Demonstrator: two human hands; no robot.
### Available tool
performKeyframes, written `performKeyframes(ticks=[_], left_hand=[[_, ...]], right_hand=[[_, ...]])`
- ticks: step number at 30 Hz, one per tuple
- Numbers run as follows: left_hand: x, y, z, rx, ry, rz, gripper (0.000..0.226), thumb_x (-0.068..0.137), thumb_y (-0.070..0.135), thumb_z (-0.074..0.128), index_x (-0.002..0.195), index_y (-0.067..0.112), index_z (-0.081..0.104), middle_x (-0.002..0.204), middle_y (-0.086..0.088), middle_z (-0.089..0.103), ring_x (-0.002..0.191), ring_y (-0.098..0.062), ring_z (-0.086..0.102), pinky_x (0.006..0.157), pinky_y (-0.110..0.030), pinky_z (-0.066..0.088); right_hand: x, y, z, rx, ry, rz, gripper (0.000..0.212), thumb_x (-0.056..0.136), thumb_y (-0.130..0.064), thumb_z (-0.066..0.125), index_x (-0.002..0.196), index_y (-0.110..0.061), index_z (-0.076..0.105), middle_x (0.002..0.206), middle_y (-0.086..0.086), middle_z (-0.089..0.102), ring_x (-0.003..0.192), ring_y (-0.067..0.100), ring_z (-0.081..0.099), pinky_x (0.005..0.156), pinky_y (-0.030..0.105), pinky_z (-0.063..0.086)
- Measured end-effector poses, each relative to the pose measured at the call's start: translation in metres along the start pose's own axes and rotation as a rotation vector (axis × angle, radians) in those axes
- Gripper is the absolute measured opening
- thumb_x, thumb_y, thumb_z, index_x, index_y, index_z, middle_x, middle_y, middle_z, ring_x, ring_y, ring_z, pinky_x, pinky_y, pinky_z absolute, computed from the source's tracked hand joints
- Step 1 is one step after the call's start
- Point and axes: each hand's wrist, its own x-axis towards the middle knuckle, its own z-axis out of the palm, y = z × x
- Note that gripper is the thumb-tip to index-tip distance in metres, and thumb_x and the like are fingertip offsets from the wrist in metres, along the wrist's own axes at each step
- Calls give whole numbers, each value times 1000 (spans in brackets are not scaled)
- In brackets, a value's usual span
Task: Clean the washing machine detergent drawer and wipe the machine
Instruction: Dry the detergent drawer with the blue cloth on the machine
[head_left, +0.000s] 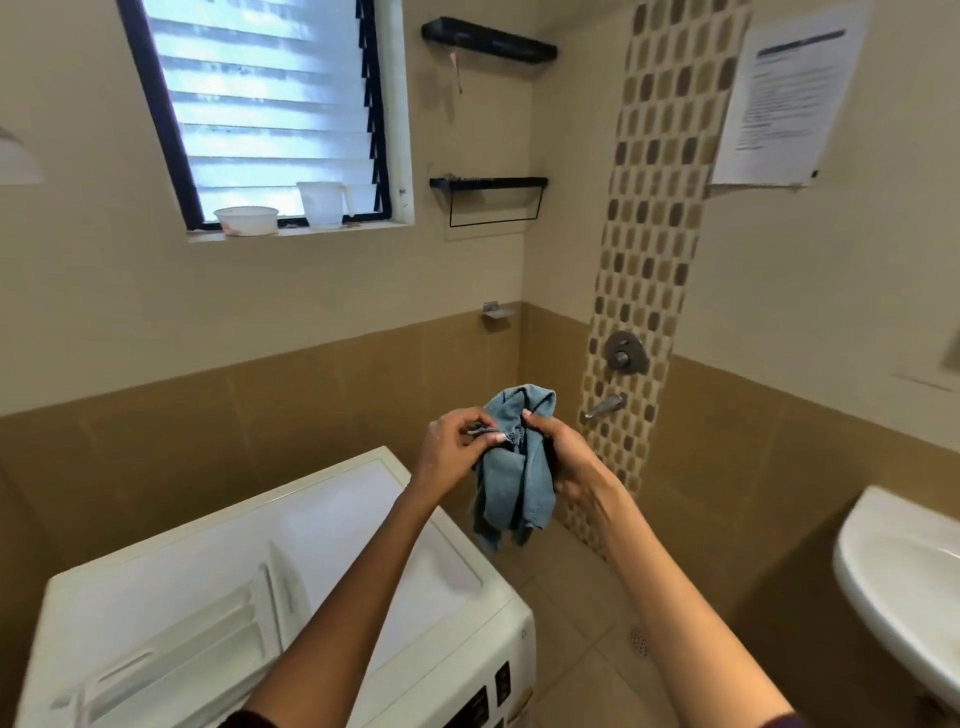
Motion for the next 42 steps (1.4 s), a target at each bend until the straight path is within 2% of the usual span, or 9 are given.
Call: performKeyframes(ticks=[8,13,22,26,29,32,36,39,42], left_hand=[[60,21,29,-129,361,-217,10,99,10,40,90,8,44,92,-3,49,88,-17,47,70,-21,39],[82,39,41,-19,273,-166,11,101,11,33,92,14,38,79,3,44,68,-8,43,57,-14,38],[104,50,44,200,-145,-193,50,72,43,75,114,24,55,123,1,49,112,-18,48,98,-38,43],[114,49,42,100,-183,-171,36,80,20,72,114,20,60,123,-6,56,111,-17,53,94,-30,42],[121,53,43,102,-202,-174,32,80,23,72,109,21,60,119,-4,55,109,-19,54,93,-32,43],[129,59,44,-233,-179,-460,10,87,17,65,91,14,57,98,-8,59,79,-15,66,68,-27,54],[143,60,43,-692,1,-800,16,97,-2,42,87,4,54,53,-6,58,30,-7,53,36,-18,47],[147,46,48,-763,213,-909,30,97,-5,27,70,3,37,57,-5,44,33,-9,47,56,-2,45],[141,23,65,-595,201,-975,29,98,0,25,71,-2,37,81,-10,44,75,-18,53,100,-21,36]], right_hand=[[-4,-55,-60,-458,125,-58,30,100,-9,34,121,-8,56,106,5,63,75,8,65,63,14,51],[9,-74,-83,-1015,187,-285,31,98,-12,37,114,-10,63,118,7,65,110,23,58,93,36,43],[13,-77,-103,-904,215,-476,27,90,4,42,99,-7,65,99,-1,66,98,16,62,88,31,47],[9,-79,-117,-1045,267,-426,5,92,-15,55,89,-11,58,88,-2,58,80,13,54,62,12,37],[1,-88,-132,-1189,236,-105,49,86,-41,63,52,-19,35,52,-2,35,46,11,30,44,20,20],[-12,-100,-130,-841,122,105,42,88,-40,60,56,-15,49,53,0,49,42,9,43,45,20,37],[-11,-94,-133,414,-55,-127,55,92,-49,40,94,-2,68,84,12,71,71,20,69,60,28,56],[-3,-50,-134,300,-35,-115,56,83,-49,53,117,-6,63,96,9,66,78,17,60,71,27,48],[8,11,-128,-47,-5,158,58,82,7,61,134,-9,42,97,10,62,84,16,60,76,27,53]])
